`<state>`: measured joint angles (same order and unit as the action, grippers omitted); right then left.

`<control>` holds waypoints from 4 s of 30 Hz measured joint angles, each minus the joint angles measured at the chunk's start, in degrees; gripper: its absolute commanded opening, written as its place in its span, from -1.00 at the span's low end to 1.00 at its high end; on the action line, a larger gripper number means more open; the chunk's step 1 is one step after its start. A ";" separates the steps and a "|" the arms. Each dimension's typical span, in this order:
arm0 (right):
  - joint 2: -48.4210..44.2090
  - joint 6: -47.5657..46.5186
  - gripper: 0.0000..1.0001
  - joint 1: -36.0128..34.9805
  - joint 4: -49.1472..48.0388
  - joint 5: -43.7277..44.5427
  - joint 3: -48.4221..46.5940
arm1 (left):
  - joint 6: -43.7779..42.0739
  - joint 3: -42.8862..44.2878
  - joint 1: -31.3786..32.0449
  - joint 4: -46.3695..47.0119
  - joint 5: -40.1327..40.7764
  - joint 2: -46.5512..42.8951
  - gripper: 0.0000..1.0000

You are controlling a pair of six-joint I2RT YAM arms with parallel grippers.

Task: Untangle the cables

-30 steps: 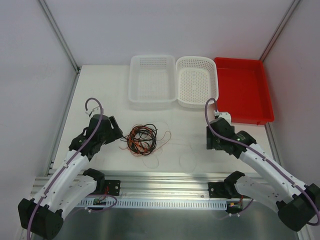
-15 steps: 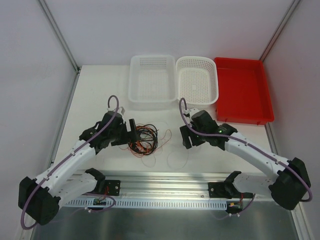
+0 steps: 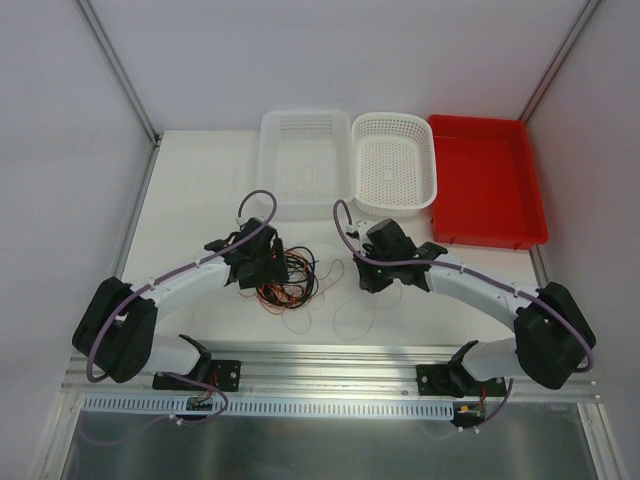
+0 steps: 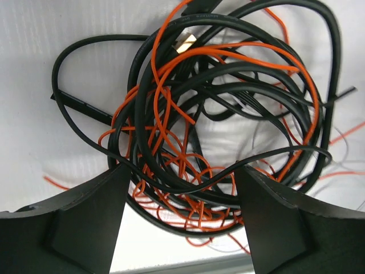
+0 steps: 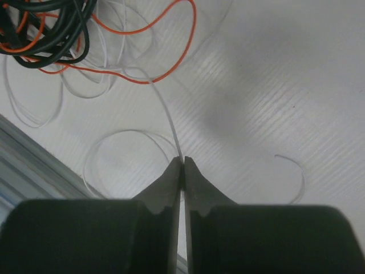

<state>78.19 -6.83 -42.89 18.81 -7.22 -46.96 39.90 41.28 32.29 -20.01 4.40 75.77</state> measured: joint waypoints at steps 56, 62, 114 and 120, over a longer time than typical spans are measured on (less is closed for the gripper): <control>-18.47 3.87 -0.99 22.21 16.00 15.82 -36.24 | -16.37 -2.40 -3.45 -5.09 -7.52 -41.62 0.90; -21.44 8.57 -0.99 17.92 15.93 6.29 -32.33 | -13.88 -4.52 1.05 4.83 -15.47 -37.59 0.84; -39.52 11.98 -0.99 6.45 22.53 31.23 -21.42 | -7.10 -14.53 8.46 21.79 6.03 -33.11 -1.00; -38.38 10.19 -0.99 6.82 24.79 32.74 -22.29 | -4.57 -12.81 4.92 16.13 2.67 -32.30 -0.69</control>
<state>39.81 3.36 -36.07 43.59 25.52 -69.25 35.33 28.47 37.21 -3.88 7.07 43.46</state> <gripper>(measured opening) 0.018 0.113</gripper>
